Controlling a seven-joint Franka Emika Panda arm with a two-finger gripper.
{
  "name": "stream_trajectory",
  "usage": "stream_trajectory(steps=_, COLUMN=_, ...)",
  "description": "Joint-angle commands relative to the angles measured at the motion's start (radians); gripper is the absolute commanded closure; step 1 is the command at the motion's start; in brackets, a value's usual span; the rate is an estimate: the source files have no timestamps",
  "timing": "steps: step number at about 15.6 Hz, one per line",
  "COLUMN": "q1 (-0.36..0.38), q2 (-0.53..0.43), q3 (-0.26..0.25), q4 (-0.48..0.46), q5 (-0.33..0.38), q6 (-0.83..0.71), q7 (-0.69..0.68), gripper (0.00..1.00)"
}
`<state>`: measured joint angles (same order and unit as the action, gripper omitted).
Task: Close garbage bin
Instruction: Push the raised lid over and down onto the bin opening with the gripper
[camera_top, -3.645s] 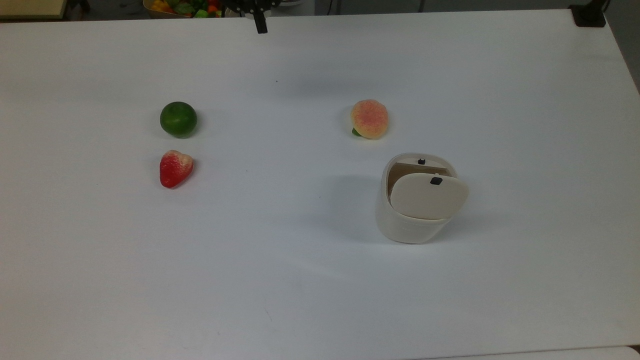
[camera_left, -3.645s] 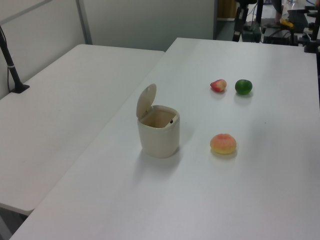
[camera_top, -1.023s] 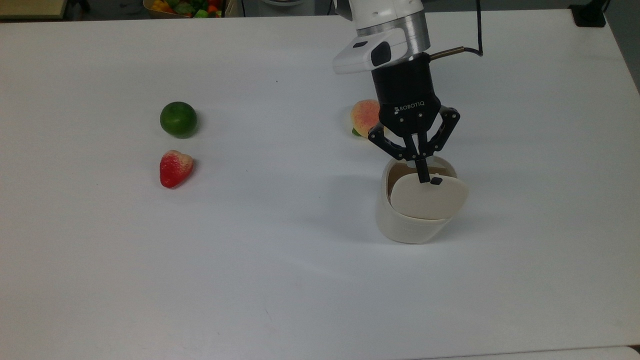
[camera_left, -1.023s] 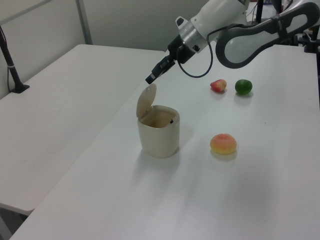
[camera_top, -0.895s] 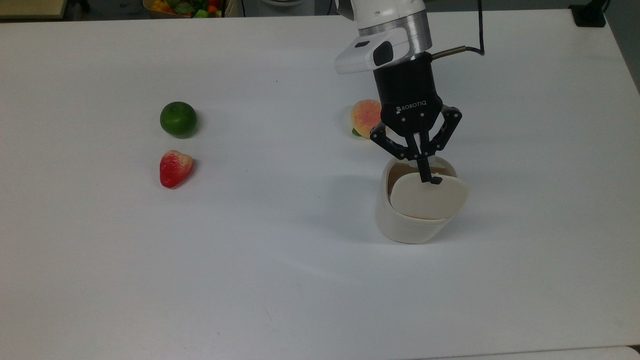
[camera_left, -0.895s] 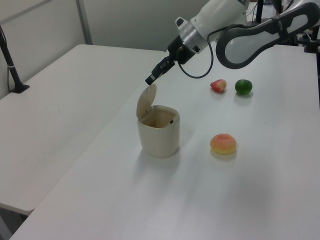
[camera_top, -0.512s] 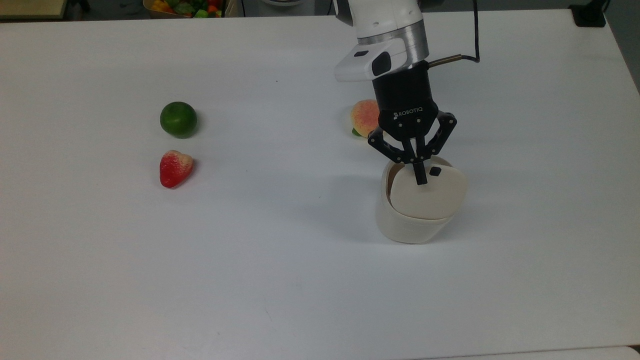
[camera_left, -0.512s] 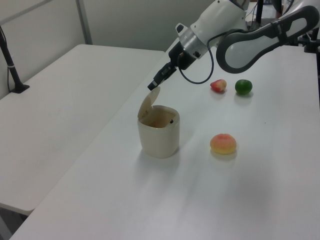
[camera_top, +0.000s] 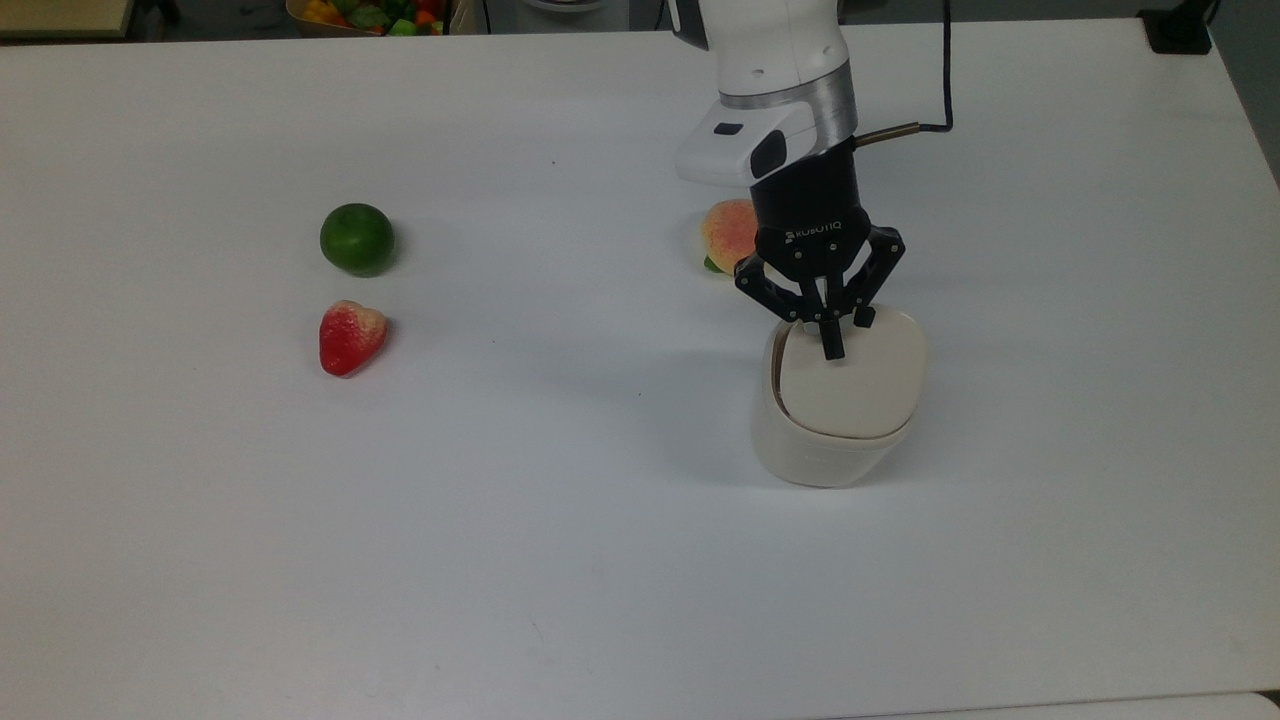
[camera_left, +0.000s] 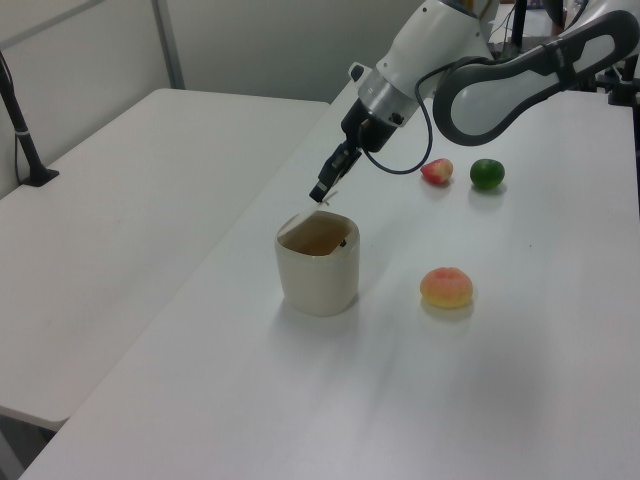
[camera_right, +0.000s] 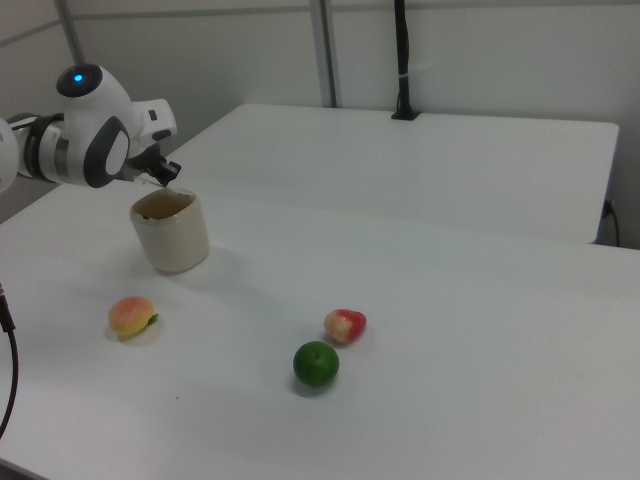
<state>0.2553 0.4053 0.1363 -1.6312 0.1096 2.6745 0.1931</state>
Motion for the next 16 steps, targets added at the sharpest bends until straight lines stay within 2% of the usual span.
stream_trajectory(steps=1, q1=-0.01, q2=-0.033, q3=0.035, q4=-0.018, q5=-0.004, q6=-0.067, q7=0.014, gripper=1.0)
stream_trajectory(steps=16, q1=-0.004, q2=-0.019, q3=0.046, q4=-0.07, q5=-0.008, q6=-0.094, q7=0.012, gripper=1.0)
